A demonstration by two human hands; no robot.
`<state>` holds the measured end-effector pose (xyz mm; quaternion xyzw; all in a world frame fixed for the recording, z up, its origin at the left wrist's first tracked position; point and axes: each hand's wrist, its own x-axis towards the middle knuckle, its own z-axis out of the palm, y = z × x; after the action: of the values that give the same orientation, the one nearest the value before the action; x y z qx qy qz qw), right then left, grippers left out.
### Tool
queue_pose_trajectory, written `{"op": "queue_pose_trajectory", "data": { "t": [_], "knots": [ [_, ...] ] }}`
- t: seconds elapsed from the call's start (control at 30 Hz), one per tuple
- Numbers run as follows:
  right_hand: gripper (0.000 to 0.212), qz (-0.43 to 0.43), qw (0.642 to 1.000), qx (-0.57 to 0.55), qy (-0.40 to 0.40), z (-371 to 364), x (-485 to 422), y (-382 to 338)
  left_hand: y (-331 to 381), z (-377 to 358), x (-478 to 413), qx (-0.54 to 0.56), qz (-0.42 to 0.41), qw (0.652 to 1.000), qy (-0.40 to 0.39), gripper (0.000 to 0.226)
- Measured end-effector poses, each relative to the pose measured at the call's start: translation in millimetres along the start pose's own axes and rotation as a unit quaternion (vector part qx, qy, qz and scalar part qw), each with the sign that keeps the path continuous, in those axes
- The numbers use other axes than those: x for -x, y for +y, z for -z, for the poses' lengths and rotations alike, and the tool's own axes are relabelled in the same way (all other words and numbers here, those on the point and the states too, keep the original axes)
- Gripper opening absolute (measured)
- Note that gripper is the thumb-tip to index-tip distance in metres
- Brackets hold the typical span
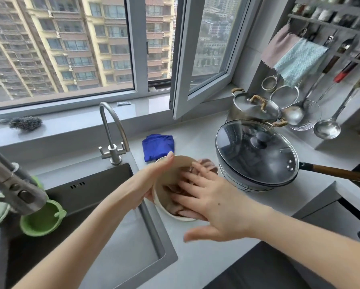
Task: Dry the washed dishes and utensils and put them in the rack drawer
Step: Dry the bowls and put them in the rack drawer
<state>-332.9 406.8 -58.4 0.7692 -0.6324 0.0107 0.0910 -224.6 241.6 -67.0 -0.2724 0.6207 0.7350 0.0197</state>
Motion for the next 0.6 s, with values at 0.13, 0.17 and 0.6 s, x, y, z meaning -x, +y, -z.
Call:
{"op": "queue_pose_trajectory", "data": {
  "t": [0.13,0.17,0.6],
  "knots": [
    [0.070,0.012,0.998,0.005,-0.061,0.1,32.3,-4.0,-3.3,-33.8,-0.7,-0.007,0.058,0.994,0.093,0.079],
    [0.064,0.006,0.999,-0.019,-0.042,-1.8,40.9,-4.9,-5.9,-42.9,0.0,0.018,0.074,0.992,0.101,0.082],
    [0.051,-0.121,0.954,0.031,0.272,3.5,145.2,-16.3,-32.7,-211.0,44.4,0.357,0.144,0.921,0.059,0.068]
  ]
}}
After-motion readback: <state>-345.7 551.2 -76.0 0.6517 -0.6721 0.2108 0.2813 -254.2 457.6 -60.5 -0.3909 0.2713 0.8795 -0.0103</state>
